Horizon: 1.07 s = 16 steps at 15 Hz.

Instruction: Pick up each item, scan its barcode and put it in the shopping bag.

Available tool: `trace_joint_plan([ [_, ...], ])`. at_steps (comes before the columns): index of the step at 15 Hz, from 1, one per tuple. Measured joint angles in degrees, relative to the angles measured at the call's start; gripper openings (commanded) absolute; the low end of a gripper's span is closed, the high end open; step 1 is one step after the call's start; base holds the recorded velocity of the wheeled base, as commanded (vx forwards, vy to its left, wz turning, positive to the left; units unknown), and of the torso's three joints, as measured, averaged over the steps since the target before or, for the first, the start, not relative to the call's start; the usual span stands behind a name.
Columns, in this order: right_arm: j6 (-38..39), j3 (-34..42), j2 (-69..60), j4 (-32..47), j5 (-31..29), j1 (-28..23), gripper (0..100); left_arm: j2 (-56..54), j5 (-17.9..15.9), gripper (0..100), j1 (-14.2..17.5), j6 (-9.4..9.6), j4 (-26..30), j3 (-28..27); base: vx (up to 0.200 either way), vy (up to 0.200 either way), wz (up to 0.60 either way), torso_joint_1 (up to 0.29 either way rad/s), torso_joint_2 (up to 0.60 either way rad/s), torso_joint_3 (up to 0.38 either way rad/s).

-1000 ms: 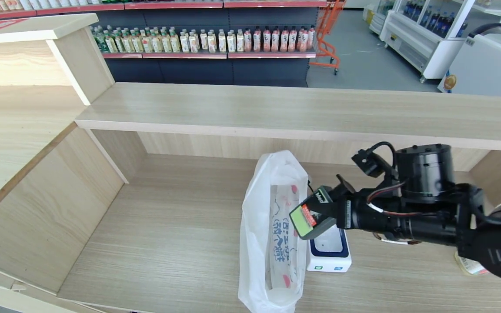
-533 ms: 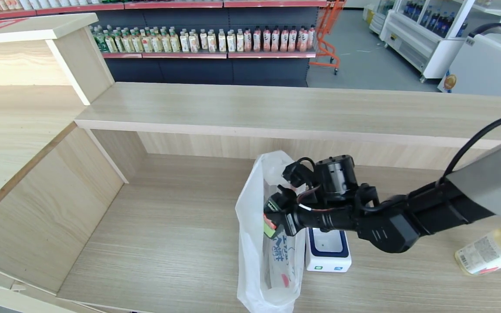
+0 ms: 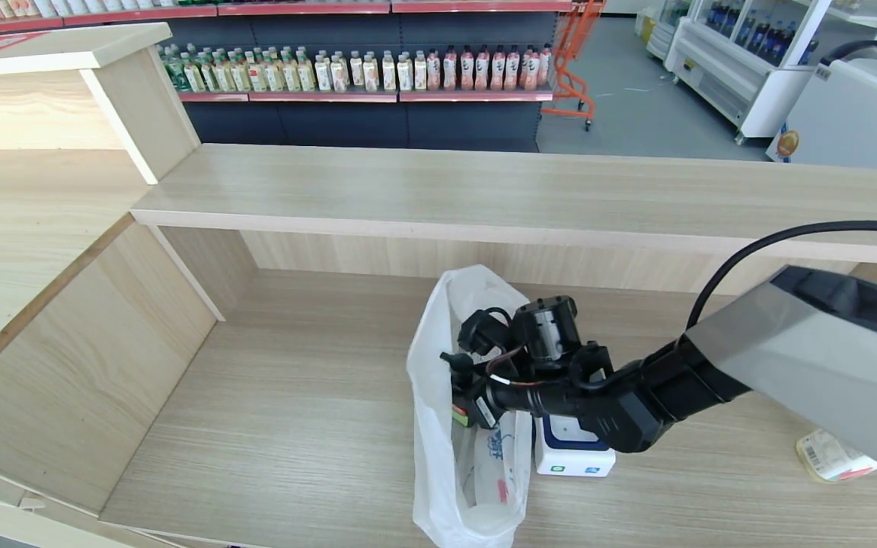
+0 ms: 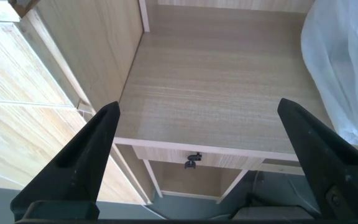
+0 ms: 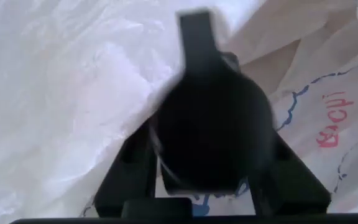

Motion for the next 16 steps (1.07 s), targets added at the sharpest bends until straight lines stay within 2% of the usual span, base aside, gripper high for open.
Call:
trace_joint_plan([
  [2,3.74,0.11,-0.06,-0.63,0.06,0.05,100,0.0,0.0,100,0.0,0.0,0.0,0.0,0.0,0.0,0.0,0.0,0.0,0.0],
  [5,27.42,1.13,-2.99,-1.21,0.17,0.09,100,0.0,0.0,100,0.05,0.0,0.0,0.0,0.0,0.0,0.0,0.0,0.0,0.0],
  [7,37.35,4.33,-7.53,-0.79,0.72,-0.04,100,0.0,0.0,100,0.05,-0.02,0.0,0.0,0.0,0.0,0.0,0.0,0.0,0.0],
  [9,43.07,9.65,-13.35,0.61,2.19,-0.69,100,0.0,0.0,100,0.05,0.0,0.0,0.0,0.0,0.0,0.0,0.0,0.0,0.0],
  [12,49.55,18.97,-24.98,5.07,8.77,-2.57,100,0.0,0.0,100,0.0,-0.02,0.0,0.0,0.0,0.0,0.0,0.0,0.0,0.0],
  [14,51.01,23.84,-32.34,8.73,11.36,-4.83,100,0.0,0.0,100,0.02,-0.02,0.0,0.0,0.0,0.0,0.0,0.0,0.0,0.0],
  [16,51.04,25.94,-38.62,10.48,11.75,-9.65,100,0.0,0.0,100,0.02,-0.02,0.0,0.0,0.0,0.0,0.0,0.0,0.0,0.0],
])
